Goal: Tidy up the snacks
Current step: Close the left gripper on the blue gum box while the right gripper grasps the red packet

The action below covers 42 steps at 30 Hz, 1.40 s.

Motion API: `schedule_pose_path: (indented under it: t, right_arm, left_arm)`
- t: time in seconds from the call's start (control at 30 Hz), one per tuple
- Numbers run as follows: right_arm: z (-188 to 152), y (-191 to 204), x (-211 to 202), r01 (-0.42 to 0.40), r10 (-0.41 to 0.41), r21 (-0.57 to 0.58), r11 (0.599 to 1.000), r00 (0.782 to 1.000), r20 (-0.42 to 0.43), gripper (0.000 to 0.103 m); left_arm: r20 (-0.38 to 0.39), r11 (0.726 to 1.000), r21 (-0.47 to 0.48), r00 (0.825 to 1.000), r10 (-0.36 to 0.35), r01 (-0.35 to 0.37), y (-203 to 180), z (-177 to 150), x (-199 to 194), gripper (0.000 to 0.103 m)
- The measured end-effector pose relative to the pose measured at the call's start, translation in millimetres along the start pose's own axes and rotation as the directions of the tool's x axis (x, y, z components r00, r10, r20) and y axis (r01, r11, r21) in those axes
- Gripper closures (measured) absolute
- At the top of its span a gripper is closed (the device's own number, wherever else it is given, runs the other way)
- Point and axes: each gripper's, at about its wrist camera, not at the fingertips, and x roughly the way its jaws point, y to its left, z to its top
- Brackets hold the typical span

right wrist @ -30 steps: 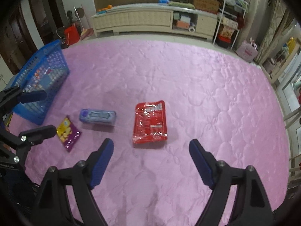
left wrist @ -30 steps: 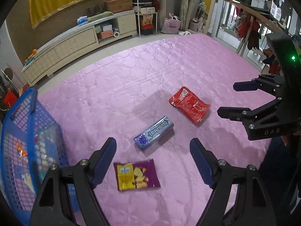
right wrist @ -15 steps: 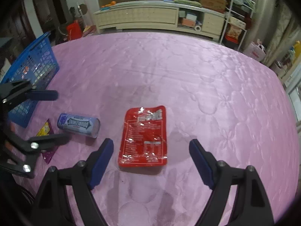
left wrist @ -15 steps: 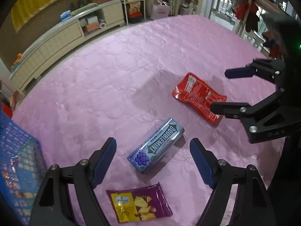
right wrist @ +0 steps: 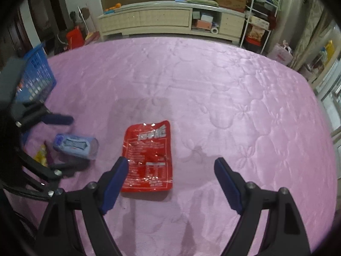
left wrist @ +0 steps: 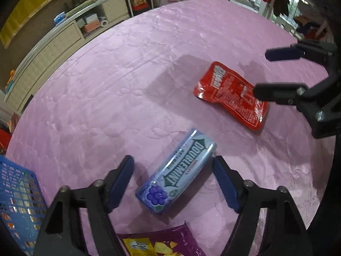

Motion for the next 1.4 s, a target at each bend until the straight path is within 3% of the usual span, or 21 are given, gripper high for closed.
schedule_pose_path:
  t: [0.1,0.3,0.37,0.6,0.93,1.07,1.13,1.2,1.37,1.4]
  right_arm:
    - [0.3,-3.6,0.4,0.001,-0.001,0.002,1.000,1.000,0.002,0.017]
    - [0.1,-10.8,-0.9,-0.030,0.029,0.031,0.999,1.000,0.006,0.017]
    - [-0.9,-11.3,-2.6,-0.034,0.034,0.025,0.999,0.999,0.016,0.017]
    - [-0.2,-3.4,3.3,-0.075,0.074,0.010,0.997,0.997,0.014,0.017]
    - [8.2,13.5,30.1,-0.073,0.072,-0.009,0.997,0.996,-0.043,0.017]
    - [5.2,20.6,38.2,-0.052,0.048,-0.048,0.998,0.997,-0.064,0.018]
    - [3.1,28.2,39.4,-0.017,0.012,-0.092,0.996,0.998,-0.057,0.023]
    - [4.1,31.8,37.4,-0.026,0.021,-0.111,0.993,0.999,-0.049,0.037]
    - [-0.2,39.8,34.3,-0.037,0.030,-0.160,0.986,0.998,-0.046,0.046]
    - [-1.5,42.4,33.3,-0.042,0.036,-0.170,0.985,0.999,-0.041,0.053]
  left_arm:
    - [-0.019,0.999,-0.025,0.999,-0.043,0.042,0.2,1.7,-1.3,0.050]
    - [-0.036,0.997,-0.072,0.999,-0.013,0.011,-1.7,4.0,-4.5,0.072]
    - [-0.038,0.996,-0.085,0.999,0.026,-0.029,-2.3,2.4,-6.7,0.073]
    - [0.008,0.967,-0.248,0.998,0.061,-0.058,23.0,-10.7,-27.7,0.074]
    - [0.047,0.964,-0.249,0.993,0.112,-0.096,13.3,-18.7,-52.8,0.074]
    - [0.049,0.964,-0.254,0.995,0.092,-0.077,8.3,-19.1,-52.2,0.074]
    - [0.046,0.963,-0.260,0.995,0.088,-0.073,11.3,-19.5,-50.0,0.074]
    - [0.049,0.962,-0.263,0.995,0.089,-0.073,13.8,-20.9,-50.7,0.074]
    - [0.060,0.958,-0.278,0.994,0.096,-0.075,16.9,-23.1,-55.6,0.074]
    - [0.064,0.955,-0.288,0.993,0.095,-0.073,18.4,-24.0,-57.1,0.074]
